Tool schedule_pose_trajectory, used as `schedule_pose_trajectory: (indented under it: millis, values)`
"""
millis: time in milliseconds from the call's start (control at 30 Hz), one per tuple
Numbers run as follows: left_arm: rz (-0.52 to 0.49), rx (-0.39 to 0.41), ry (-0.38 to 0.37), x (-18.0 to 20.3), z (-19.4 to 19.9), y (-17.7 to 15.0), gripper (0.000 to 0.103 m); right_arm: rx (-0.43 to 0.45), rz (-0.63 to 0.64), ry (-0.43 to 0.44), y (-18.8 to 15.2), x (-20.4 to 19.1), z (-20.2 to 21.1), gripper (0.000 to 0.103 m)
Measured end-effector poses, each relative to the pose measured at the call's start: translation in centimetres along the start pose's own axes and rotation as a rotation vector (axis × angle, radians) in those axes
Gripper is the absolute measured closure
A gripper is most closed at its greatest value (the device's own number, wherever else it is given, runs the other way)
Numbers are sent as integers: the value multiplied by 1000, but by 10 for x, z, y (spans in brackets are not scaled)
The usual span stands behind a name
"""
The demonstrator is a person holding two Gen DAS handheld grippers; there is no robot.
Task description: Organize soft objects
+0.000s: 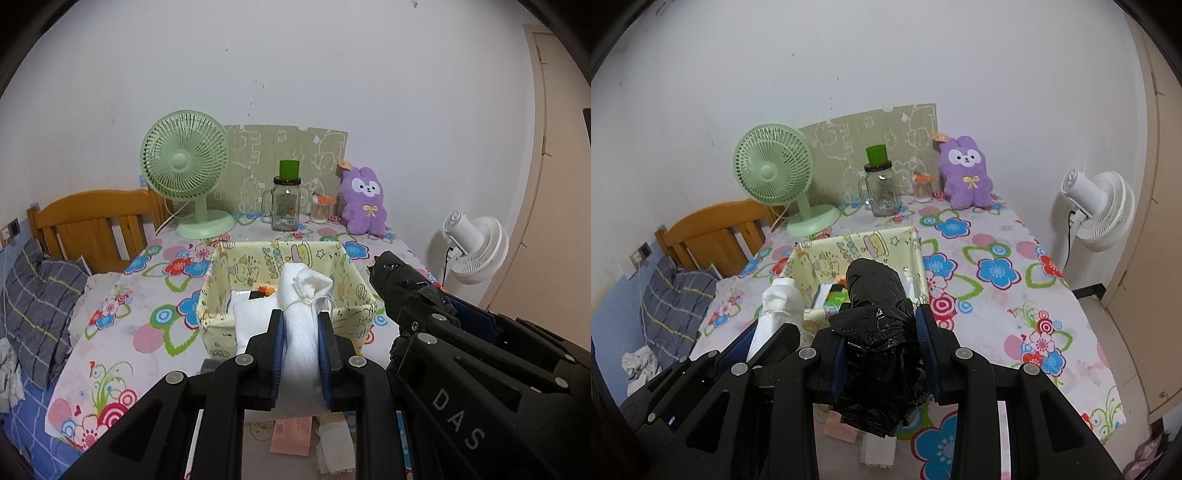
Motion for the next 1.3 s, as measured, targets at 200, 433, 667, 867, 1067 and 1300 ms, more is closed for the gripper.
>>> schedule_pose_trajectory:
  millis: [200, 433, 667, 867, 1067, 1300]
  values:
    - [5, 14, 1, -6, 0, 11, 88, 11, 14, 1, 11, -6, 1, 65]
    - [11, 26, 7, -12, -9, 22, 88, 20, 26, 9, 25, -13, -9, 65]
    - [18, 30, 10, -18, -23, 35, 88, 25, 33, 14, 39, -16, -25, 65]
    - [27, 17, 4, -24, -39, 42, 88, 14, 35, 12, 48, -20, -41, 65]
    - [26, 10, -1, -26, -53, 48, 88, 13, 32, 6, 57, -20, -56, 65]
    - [23, -6, 0, -28, -73, 54, 88, 3, 31, 15, 62, -19, -77, 65]
Point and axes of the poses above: each gripper's, at about its wrist camera, not at the fingertips, and z roughly against the way its jaws point, x to its right, y to its top, the point moved 3 cm from there along -z, roughly the way its jaws point, and after that the axes turned 7 degrees about -y, right-handed, at the moved point
